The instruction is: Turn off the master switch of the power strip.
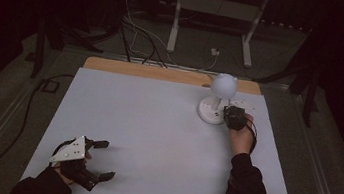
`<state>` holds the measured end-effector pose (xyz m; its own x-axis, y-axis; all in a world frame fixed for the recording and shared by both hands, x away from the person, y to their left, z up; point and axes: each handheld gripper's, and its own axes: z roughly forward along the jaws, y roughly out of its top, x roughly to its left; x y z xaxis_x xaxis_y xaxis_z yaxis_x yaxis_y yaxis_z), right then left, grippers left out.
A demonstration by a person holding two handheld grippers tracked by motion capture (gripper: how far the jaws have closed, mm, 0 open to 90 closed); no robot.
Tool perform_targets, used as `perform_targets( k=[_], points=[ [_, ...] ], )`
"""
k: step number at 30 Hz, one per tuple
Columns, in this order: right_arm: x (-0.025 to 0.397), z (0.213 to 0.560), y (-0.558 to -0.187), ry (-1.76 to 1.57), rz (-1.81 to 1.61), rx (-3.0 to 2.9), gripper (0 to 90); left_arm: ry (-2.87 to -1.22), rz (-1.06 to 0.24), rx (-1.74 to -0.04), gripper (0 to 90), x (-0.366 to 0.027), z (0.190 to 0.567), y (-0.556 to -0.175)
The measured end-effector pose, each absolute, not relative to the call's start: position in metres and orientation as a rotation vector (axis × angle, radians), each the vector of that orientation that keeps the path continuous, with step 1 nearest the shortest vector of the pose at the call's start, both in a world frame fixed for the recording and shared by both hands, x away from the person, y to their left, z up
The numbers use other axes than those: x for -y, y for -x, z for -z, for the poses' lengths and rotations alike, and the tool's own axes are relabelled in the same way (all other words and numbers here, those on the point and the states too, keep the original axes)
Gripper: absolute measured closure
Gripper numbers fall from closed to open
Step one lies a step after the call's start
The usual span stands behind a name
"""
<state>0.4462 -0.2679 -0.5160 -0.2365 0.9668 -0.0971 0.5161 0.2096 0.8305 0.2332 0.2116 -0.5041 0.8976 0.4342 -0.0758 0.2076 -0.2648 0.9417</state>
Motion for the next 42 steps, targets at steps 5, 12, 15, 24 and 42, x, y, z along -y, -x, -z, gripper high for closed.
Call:
perform_targets(
  k=[5, 12, 15, 24, 42],
  points=[
    [0.2675, 0.5170, -0.4447, -1.341, -0.890, -1.855, 90.0, -1.853, -0.232, -0.477, 0.3, -0.2116, 0.5040, -0.2329],
    [0.2677, 0.5155, -0.4443, -1.326, -0.876, -1.883, 90.0, -1.853, -0.231, -0.475, 0.3, -0.2115, 0.5041, -0.2331],
    [0.2665, 0.5153, -0.4445, -1.318, -0.862, -1.887, 90.0, -1.852, -0.231, -0.474, 0.3, -0.2114, 0.5039, -0.2328],
    [0.2689, 0.5124, -0.4482, -1.317, -0.849, -1.938, 90.0, -1.852, -0.231, -0.475, 0.3, -0.2115, 0.5039, -0.2328],
    [0.2669, 0.5106, -0.4493, -1.317, -0.823, -1.947, 90.0, -1.852, -0.232, -0.480, 0.3, -0.2117, 0.5043, -0.2336]
  ],
)
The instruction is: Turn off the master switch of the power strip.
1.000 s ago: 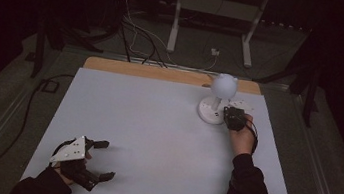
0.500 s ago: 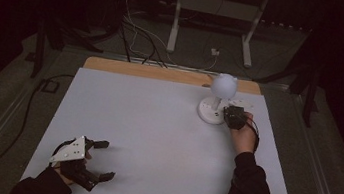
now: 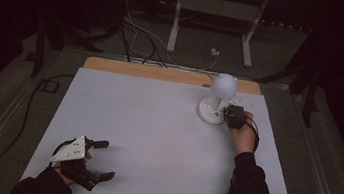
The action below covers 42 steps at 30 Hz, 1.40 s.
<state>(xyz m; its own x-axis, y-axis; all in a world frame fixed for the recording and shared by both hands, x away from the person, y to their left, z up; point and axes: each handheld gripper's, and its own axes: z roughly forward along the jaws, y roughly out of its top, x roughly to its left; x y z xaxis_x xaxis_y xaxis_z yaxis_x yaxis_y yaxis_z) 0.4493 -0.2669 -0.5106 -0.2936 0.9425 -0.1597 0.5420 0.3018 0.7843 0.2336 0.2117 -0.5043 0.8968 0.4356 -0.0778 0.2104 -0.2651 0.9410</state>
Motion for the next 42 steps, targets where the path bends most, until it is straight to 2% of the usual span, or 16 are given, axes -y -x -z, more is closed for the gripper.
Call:
perform_targets(
  k=[13, 20, 25, 28, 29, 38, 39, 40, 41, 42],
  points=[
    [0.276, 0.508, -0.445, -1.374, -0.923, -1.824, 89.5, -1.847, -0.234, -0.485, 0.3, -0.212, 0.504, -0.234],
    [0.283, 0.501, -0.442, -1.388, -0.965, -1.812, 80.9, -1.847, -0.234, -0.480, 0.3, -0.212, 0.504, -0.234],
    [0.286, 0.496, -0.438, -1.395, -1.024, -1.801, 61.1, -1.845, -0.235, -0.480, 0.3, -0.212, 0.504, -0.234],
    [0.286, 0.495, -0.436, -1.378, -1.029, -1.803, 55.8, -1.844, -0.234, -0.479, 0.3, -0.212, 0.504, -0.234],
    [0.288, 0.493, -0.434, -1.379, -1.070, -1.813, 49.1, -1.844, -0.235, -0.479, 0.3, -0.212, 0.503, -0.234],
    [0.291, 0.485, -0.427, -1.439, -1.082, -1.852, 36.4, -1.842, -0.235, -0.479, 0.3, -0.212, 0.503, -0.234],
    [0.291, 0.484, -0.425, -1.438, -1.091, -1.859, 26.3, -1.842, -0.236, -0.478, 0.3, -0.212, 0.503, -0.234],
    [0.291, 0.484, -0.425, -1.438, -1.091, -1.859, 26.3, -1.841, -0.237, -0.479, 0.3, -0.212, 0.503, -0.234],
    [0.290, 0.482, -0.422, -1.443, -1.097, -1.871, 15.3, -1.840, -0.235, -0.478, 0.3, -0.212, 0.503, -0.234],
    [0.290, 0.481, -0.421, -1.443, -1.099, -1.874, 10.5, -1.840, -0.235, -0.478, 0.3, -0.212, 0.503, -0.234]
  ],
)
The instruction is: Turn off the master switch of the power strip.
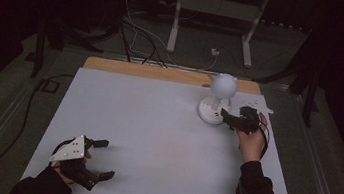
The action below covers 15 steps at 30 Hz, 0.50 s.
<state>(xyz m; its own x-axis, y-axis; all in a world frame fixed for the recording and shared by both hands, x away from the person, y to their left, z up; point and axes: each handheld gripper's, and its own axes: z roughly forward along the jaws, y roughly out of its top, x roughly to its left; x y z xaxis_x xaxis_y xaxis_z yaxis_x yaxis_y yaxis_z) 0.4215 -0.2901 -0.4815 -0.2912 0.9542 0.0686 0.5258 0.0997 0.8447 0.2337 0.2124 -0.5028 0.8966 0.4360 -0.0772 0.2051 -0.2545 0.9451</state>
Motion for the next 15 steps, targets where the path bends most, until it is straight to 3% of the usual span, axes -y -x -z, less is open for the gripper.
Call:
perform_targets(
  k=[4, 15],
  points=[
    [0.289, 0.480, -0.418, -1.436, -1.112, -1.941, 0.0, -1.841, -0.235, -0.476, 0.3, -0.212, 0.503, -0.234],
    [0.282, 0.470, -0.394, -1.381, -1.122, -2.056, 0.0, -1.838, -0.232, -0.478, 0.3, -0.213, 0.503, -0.234]
  ],
)
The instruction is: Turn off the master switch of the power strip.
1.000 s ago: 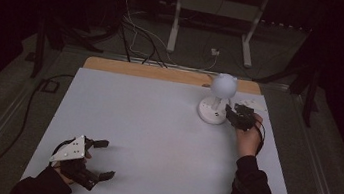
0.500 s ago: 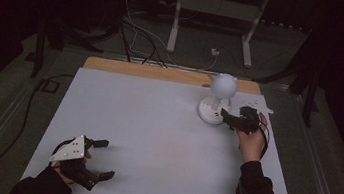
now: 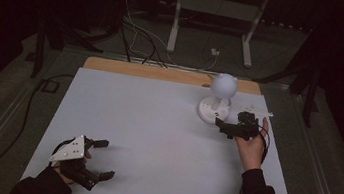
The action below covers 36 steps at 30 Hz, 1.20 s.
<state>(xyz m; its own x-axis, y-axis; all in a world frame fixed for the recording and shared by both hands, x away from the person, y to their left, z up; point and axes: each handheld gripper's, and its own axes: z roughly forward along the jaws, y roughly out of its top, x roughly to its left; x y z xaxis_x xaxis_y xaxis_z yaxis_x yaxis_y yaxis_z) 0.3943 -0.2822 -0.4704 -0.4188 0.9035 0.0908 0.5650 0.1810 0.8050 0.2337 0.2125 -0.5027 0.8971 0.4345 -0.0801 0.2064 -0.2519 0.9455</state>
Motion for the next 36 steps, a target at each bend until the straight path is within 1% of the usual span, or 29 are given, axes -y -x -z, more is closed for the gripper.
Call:
perform_targets(
  k=[19, 27, 36],
  points=[
    [0.270, 0.460, -0.339, -1.245, -1.222, -2.121, 0.0, -1.838, -0.228, -0.476, 0.3, -0.212, 0.503, -0.234],
    [0.271, 0.467, -0.318, -1.200, -1.216, -2.127, 0.0, -1.837, -0.230, -0.472, 0.3, -0.212, 0.502, -0.233],
    [0.271, 0.485, -0.293, -1.161, -1.179, -2.198, 0.0, -1.839, -0.229, -0.473, 0.3, -0.212, 0.503, -0.233]
  ],
)
